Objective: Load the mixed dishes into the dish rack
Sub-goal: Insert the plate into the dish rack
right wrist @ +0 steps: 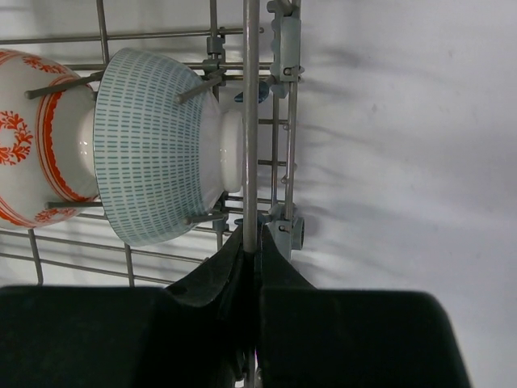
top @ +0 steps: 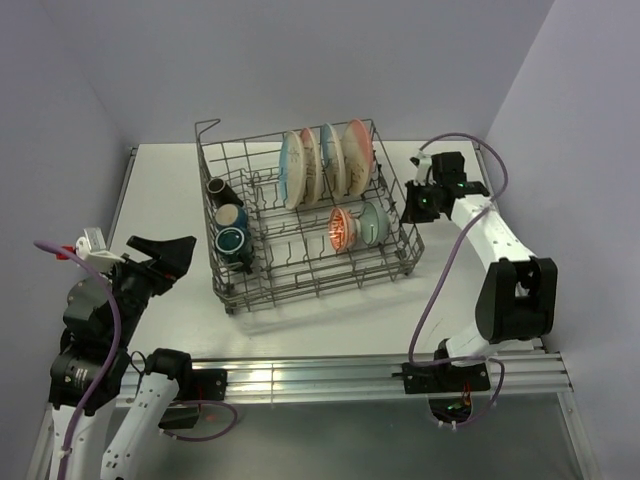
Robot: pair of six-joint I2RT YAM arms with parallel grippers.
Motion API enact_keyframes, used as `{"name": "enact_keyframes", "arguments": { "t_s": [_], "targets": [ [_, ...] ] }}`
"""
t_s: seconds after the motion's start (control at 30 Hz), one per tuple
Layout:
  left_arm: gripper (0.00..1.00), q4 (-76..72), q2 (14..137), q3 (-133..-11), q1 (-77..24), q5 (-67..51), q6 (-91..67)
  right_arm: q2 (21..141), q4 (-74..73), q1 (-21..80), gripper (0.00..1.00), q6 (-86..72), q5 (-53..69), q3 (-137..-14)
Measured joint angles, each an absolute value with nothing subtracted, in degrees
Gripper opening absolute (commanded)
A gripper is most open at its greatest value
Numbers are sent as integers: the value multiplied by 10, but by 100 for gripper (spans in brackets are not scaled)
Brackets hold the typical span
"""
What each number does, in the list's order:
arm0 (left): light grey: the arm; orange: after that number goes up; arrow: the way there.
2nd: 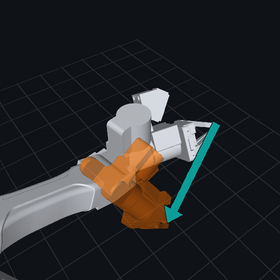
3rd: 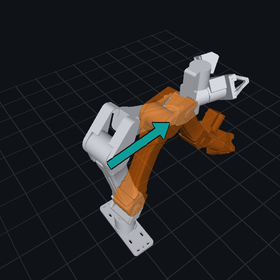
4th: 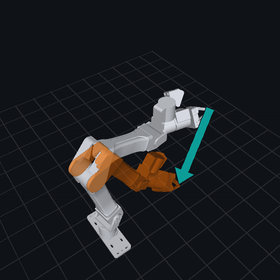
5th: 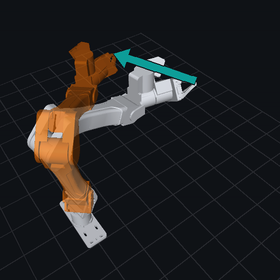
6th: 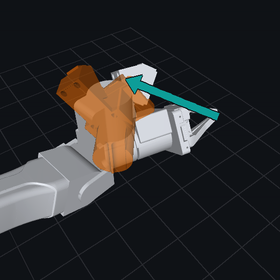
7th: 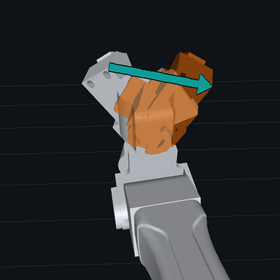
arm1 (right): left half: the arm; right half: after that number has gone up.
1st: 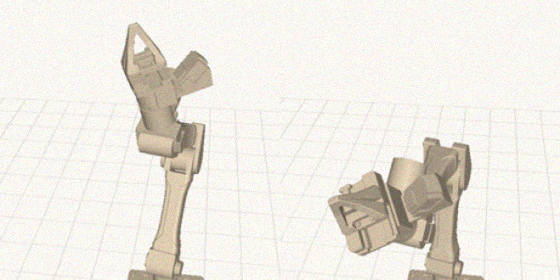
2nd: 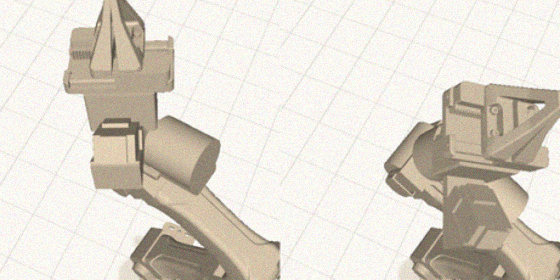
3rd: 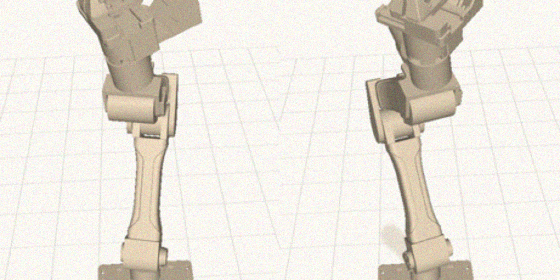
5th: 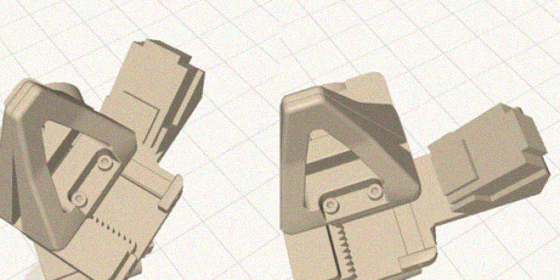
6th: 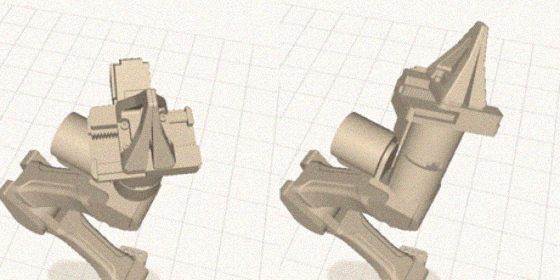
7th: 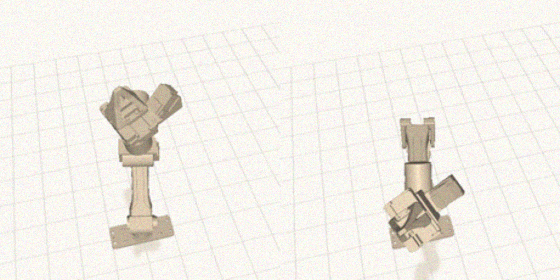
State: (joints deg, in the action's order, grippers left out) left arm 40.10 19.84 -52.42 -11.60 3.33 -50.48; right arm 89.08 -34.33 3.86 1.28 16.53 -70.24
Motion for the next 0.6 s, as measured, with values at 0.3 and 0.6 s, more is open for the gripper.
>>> {"name": "enact_keyframes", "arguments": {
  "t_s": [0.3,0.6],
  "targets": [
    [91,379,198,-506,-116,14,-508,788,-373,-37,0,20,176,-611],
    [92,363,205,-498,-116,-4,-507,772,-360,-61,0,-4,213,-588]
  ]
}}
